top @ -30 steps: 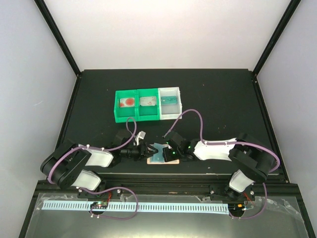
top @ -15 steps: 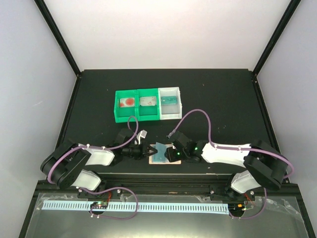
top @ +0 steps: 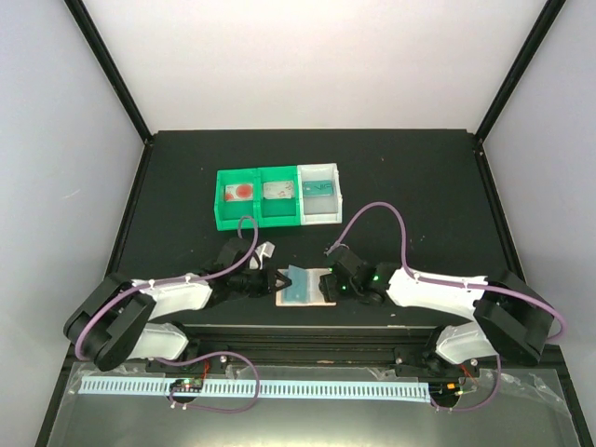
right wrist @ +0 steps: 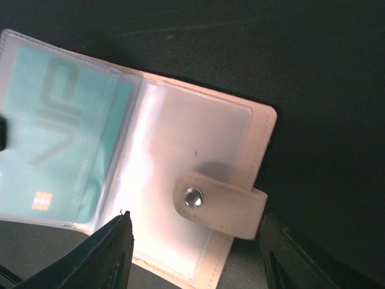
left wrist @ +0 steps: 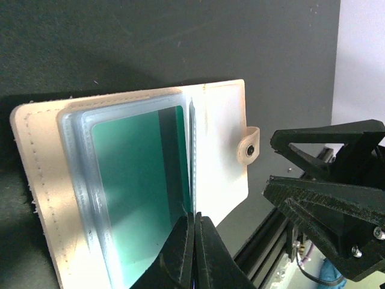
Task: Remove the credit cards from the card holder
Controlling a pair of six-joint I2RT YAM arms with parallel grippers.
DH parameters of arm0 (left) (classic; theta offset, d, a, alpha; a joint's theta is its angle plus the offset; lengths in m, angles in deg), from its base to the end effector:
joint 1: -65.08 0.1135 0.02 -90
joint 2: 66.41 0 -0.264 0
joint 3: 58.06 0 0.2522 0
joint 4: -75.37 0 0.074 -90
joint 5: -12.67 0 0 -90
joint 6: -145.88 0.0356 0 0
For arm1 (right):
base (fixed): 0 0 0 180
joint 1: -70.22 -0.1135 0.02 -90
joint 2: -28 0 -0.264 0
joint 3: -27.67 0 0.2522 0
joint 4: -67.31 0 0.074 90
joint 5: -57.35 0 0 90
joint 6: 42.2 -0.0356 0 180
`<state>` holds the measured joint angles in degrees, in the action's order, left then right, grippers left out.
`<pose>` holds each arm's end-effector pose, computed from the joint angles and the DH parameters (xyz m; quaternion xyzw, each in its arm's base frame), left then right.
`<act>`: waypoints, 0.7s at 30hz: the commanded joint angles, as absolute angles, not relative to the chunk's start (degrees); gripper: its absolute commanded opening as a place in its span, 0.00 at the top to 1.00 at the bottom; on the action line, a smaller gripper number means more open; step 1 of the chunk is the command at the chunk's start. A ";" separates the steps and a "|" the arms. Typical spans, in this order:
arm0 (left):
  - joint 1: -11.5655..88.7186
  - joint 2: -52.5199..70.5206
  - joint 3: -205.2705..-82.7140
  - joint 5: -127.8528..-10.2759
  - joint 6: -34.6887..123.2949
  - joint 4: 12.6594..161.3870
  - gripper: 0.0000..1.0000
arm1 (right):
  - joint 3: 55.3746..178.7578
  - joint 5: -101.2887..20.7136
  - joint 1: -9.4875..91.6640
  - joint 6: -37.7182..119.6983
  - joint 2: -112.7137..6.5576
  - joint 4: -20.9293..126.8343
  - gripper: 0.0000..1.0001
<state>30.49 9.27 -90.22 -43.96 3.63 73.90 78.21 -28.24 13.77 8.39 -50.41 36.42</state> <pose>0.1656 -0.1380 0.1262 -0.0191 0.8828 -0.4581 0.1024 0.1386 0.2041 0.1606 -0.1323 0.9533 0.1749 0.2078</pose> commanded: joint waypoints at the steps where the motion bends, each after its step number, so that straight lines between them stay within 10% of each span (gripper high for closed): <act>1: 30.34 5.63 -93.04 -47.82 8.45 82.00 0.98 | 76.94 -27.16 14.23 8.57 -50.77 36.87 0.42; 21: 31.28 1.47 -94.42 -49.54 13.95 92.03 0.94 | 76.33 -31.20 14.14 11.42 -55.85 45.02 0.48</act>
